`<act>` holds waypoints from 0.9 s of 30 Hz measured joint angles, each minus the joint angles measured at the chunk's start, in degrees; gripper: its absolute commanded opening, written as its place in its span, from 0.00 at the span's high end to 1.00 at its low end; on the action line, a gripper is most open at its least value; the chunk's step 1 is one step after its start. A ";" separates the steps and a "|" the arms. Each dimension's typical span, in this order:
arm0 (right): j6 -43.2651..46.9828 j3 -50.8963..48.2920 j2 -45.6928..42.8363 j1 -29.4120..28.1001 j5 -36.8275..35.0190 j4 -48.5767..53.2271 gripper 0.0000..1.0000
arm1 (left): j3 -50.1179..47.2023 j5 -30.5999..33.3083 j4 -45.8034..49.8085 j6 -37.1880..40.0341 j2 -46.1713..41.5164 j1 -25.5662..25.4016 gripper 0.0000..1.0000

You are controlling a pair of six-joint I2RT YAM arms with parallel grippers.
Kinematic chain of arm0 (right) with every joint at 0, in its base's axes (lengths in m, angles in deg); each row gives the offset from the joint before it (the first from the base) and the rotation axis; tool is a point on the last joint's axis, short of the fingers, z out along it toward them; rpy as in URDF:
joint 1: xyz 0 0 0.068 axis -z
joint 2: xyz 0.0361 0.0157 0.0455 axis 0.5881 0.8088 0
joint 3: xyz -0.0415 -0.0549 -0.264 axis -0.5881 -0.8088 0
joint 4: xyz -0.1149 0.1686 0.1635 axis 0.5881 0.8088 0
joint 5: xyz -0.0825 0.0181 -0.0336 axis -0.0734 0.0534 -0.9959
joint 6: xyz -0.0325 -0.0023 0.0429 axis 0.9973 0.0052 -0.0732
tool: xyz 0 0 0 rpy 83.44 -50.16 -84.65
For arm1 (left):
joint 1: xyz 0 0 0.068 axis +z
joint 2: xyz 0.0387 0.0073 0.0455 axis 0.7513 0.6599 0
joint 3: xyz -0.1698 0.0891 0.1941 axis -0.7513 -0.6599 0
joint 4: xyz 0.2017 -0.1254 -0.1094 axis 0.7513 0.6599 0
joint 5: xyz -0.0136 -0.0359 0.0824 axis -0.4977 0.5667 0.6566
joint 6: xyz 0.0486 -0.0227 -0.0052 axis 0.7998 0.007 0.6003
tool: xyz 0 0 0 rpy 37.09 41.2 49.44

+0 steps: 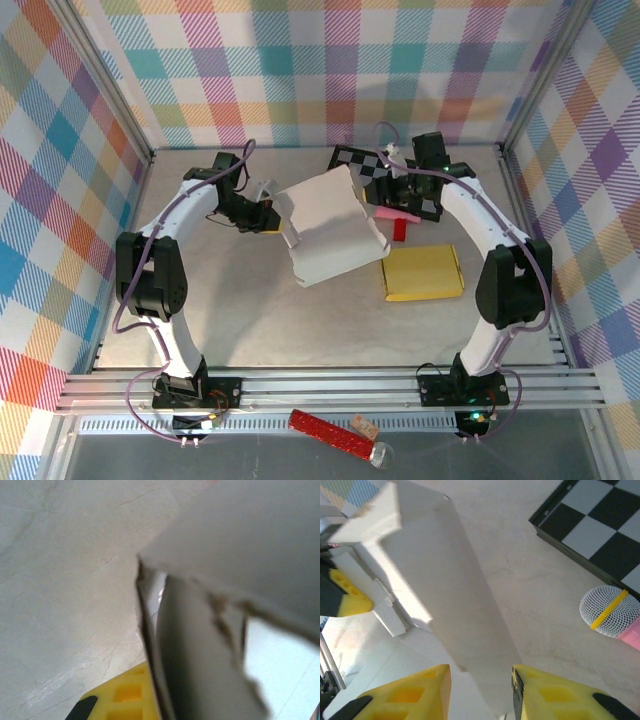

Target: Fold the paper box

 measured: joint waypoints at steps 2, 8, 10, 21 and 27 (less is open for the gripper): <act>0.04 -0.02 -0.44 0.24 0.81 -0.15 0.62 | 0.02 0.63 0.42 0.50 0.00 0.00 1.00; 0.76 0.00 0.42 0.37 3.15 -0.20 0.62 | 0.07 0.96 0.52 1.09 0.00 0.00 1.00; 1.33 0.00 1.22 0.37 3.06 -0.20 0.61 | 0.07 0.96 0.55 1.33 0.00 0.00 1.00; 4.11 -0.07 3.58 0.37 1.51 -1.03 0.60 | 0.07 0.92 0.68 2.10 0.00 0.00 1.00; 6.03 0.50 6.08 0.37 2.69 -1.46 0.59 | 0.07 0.92 0.70 2.32 0.00 0.00 1.00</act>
